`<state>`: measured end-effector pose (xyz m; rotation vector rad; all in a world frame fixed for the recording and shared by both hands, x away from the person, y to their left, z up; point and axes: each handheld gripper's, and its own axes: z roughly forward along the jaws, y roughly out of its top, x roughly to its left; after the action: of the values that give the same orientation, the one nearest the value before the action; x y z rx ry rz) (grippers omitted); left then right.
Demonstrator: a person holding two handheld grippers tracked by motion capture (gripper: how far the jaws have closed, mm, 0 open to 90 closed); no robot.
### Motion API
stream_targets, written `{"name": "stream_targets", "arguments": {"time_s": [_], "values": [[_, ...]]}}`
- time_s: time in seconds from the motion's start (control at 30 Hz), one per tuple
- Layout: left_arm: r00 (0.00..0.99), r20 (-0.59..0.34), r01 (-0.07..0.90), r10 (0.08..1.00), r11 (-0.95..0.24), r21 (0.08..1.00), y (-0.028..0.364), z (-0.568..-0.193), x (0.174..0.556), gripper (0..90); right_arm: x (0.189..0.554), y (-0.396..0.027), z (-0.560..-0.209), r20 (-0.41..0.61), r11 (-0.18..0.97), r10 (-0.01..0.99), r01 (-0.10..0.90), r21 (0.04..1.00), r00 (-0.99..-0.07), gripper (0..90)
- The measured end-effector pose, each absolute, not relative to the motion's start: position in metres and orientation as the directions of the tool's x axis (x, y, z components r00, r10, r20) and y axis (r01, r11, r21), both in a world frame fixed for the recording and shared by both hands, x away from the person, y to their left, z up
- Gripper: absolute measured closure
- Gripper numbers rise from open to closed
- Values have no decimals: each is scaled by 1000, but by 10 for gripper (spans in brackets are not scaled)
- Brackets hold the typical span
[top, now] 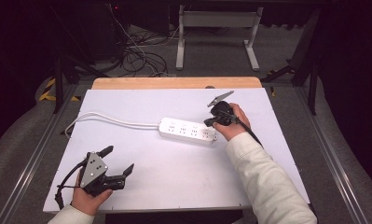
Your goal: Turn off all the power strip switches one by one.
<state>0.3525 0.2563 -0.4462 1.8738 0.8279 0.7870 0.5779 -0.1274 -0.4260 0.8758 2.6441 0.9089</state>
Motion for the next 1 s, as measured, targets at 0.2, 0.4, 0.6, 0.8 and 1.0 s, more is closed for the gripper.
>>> {"name": "stream_targets", "arguments": {"time_s": [0.2, 0.4, 0.6, 0.8, 1.0], "values": [[572, 173, 222, 801, -355, 908, 256, -447, 352, 121, 582, -126, -432, -10, 648, 600, 480, 592, -800, 900], [572, 182, 218, 800, -363, 906, 256, -446, 352, 121, 583, -123, -436, -8, 659, 599, 487, 574, -801, 900], [572, 174, 221, 801, -355, 908, 256, -447, 352, 121, 583, -122, -438, 2, 656, 602, 496, 569, -798, 900], [569, 177, 218, 803, -355, 909, 256, -446, 351, 121, 583, -120, -439, -4, 653, 612, 502, 567, -791, 900], [568, 182, 215, 803, -358, 908, 256, -446, 351, 121, 583, -121, -440, 12, 639, 624, 518, 569, -782, 900]]}}
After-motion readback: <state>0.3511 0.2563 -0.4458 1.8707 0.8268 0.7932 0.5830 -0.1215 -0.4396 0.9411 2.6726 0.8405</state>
